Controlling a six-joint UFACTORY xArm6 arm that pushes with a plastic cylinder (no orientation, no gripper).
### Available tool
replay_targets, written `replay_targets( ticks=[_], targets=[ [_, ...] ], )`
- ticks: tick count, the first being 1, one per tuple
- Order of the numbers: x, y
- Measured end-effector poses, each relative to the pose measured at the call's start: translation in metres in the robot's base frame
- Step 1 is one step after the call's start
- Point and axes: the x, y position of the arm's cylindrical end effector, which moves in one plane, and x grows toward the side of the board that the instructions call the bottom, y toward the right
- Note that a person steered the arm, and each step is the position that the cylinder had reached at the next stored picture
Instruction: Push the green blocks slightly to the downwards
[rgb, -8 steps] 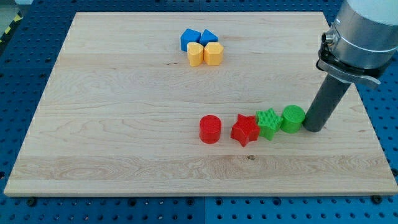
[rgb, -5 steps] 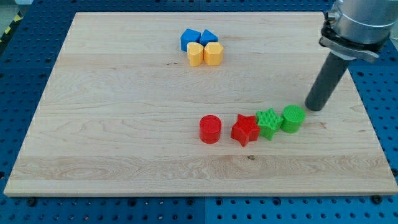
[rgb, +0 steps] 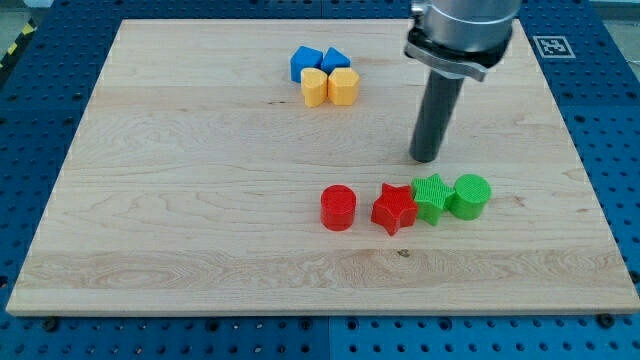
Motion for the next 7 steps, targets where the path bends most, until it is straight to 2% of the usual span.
replay_targets(
  ticks=[3,5,6,7],
  targets=[
    [0.049,0.002],
    [-0.018,0.018],
    [-0.001,0.059],
    [0.022,0.059]
  ],
)
